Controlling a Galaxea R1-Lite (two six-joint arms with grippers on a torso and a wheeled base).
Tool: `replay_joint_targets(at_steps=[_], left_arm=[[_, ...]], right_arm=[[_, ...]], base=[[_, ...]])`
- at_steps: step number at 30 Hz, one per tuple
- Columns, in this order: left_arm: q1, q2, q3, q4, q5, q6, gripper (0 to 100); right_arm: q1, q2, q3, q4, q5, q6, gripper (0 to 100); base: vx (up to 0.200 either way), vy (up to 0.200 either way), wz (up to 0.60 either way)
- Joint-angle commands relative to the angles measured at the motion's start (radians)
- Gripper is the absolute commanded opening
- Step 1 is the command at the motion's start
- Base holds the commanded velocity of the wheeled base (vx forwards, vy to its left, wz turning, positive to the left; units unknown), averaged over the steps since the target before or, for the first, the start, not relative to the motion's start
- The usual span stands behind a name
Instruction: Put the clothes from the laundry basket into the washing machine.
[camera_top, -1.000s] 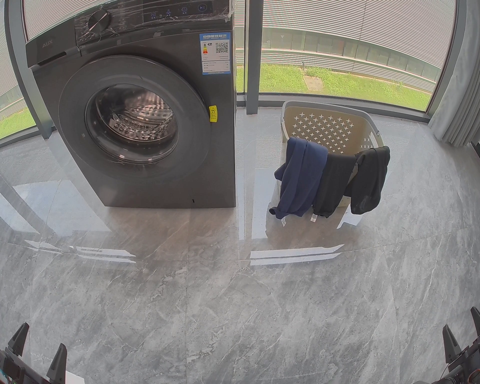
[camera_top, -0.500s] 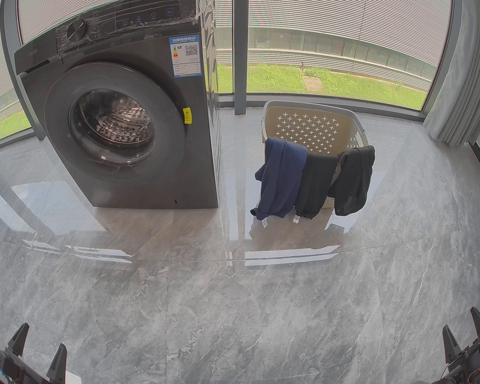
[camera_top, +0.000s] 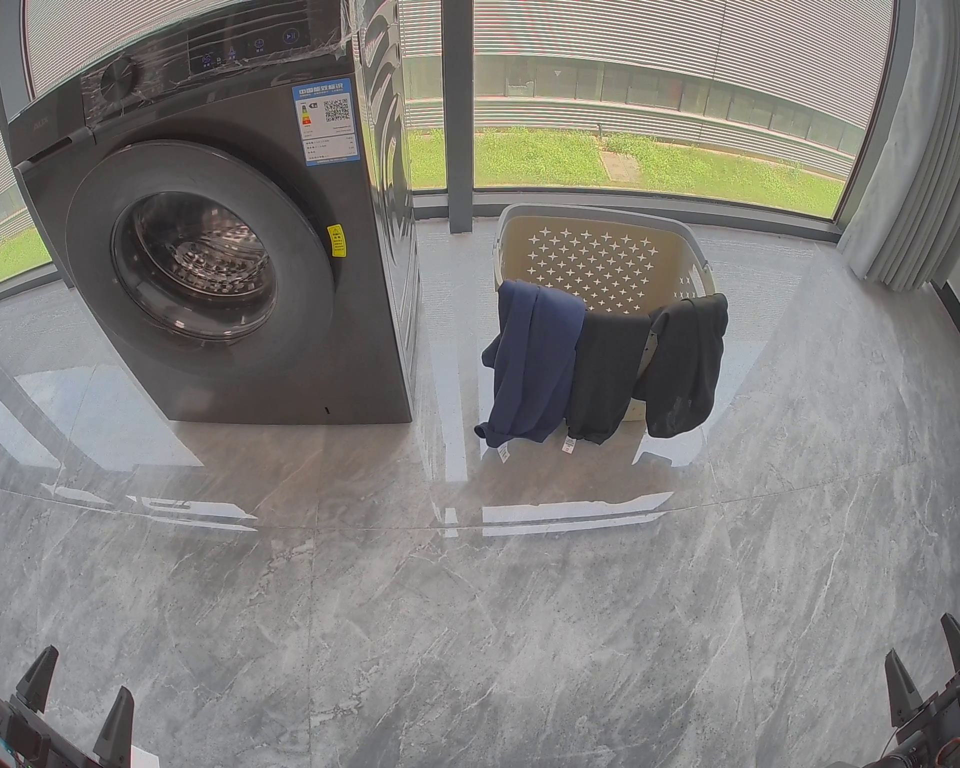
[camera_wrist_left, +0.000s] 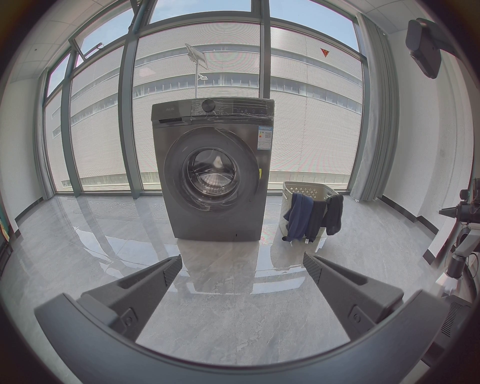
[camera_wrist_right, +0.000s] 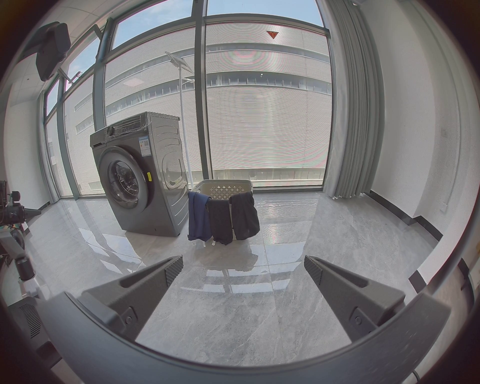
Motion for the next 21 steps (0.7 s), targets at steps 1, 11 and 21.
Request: replay_joint_targets(at_steps=[1,11,21], left_arm=[[0.000,-0.017,0.016,0.000,0.000,-0.001,100],[0.000,-0.017,0.016,0.000,0.000,-0.001,100],[0.000,-0.017,0.016,0.000,0.002,-0.001,100]], right_arm=[[-0.001,-0.016,0.016,-0.001,0.000,0.000,100],[-0.001,-0.016,0.016,0.001,0.000,0.000,100],[-0.001,-0.016,0.016,-0.001,0.000,0.000,100]], base=[[0.200,0.000,0.00],[0.200,0.000,0.00],[0.020,0.000,0.00]])
